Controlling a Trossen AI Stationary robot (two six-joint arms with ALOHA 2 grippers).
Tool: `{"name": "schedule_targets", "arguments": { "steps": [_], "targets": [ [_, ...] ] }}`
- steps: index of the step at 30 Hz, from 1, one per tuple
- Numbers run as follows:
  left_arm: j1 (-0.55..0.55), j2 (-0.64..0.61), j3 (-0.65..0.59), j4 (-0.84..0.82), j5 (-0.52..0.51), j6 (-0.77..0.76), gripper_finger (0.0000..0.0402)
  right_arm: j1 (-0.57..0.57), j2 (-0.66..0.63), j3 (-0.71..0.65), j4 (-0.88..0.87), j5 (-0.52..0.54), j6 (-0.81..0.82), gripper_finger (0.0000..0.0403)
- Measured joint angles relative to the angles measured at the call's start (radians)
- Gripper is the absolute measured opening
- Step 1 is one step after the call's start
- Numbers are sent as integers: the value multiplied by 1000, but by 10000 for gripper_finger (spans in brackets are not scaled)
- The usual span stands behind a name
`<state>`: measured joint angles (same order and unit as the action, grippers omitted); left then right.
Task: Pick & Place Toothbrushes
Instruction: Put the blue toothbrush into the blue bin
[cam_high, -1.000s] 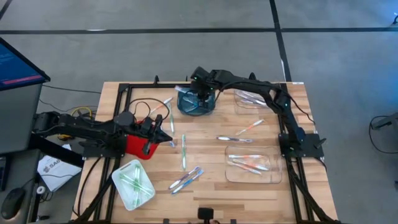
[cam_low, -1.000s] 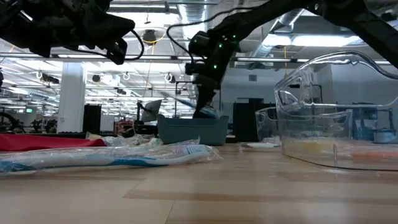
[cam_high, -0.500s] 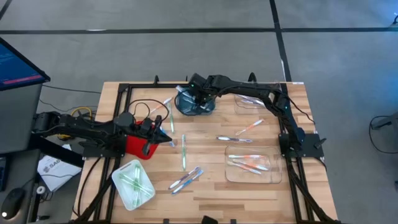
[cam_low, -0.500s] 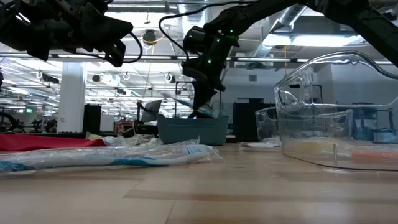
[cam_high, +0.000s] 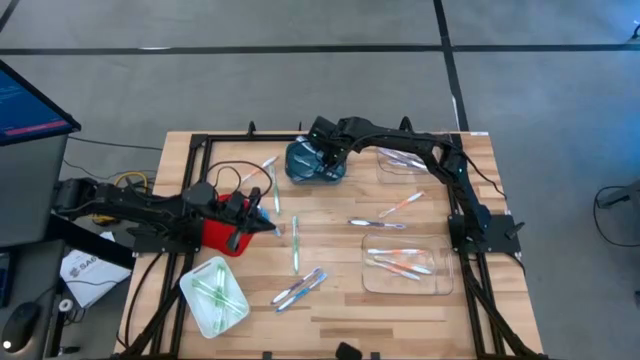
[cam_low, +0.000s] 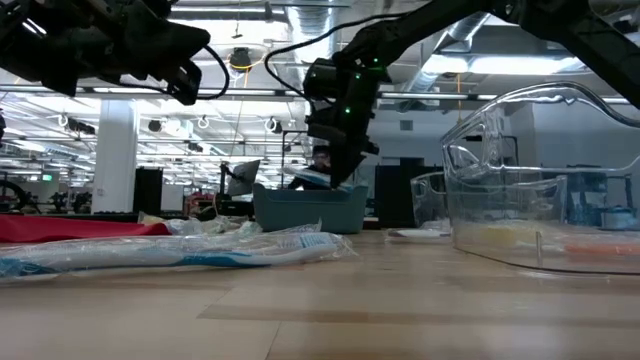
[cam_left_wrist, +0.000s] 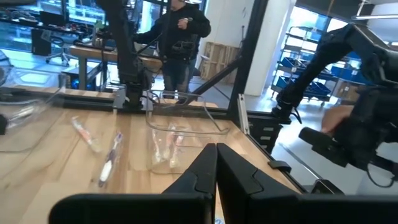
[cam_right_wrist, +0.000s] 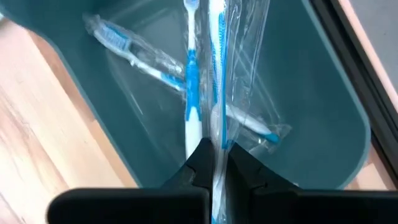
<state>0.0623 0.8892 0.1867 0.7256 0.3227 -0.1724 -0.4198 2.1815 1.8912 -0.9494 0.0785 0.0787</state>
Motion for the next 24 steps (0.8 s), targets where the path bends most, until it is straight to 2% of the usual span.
{"name": "schedule_targets", "arguments": {
  "steps": [8, 13, 16, 24],
  "targets": [
    [-7, 0, 0, 2, -1, 2, 2, 12, 40, 4, 50, -25, -10, 10],
    [-13, 2, 0, 4, -2, 2, 2, 22, 101, 17, 9, -14, -29, 9],
    [-16, 2, 0, 6, -2, 2, 2, 21, 104, 38, -7, 16, -41, 9],
    [-16, 2, 0, 8, -3, 3, 2, -3, 101, 69, -67, 17, -63, 15]
  ]
}}
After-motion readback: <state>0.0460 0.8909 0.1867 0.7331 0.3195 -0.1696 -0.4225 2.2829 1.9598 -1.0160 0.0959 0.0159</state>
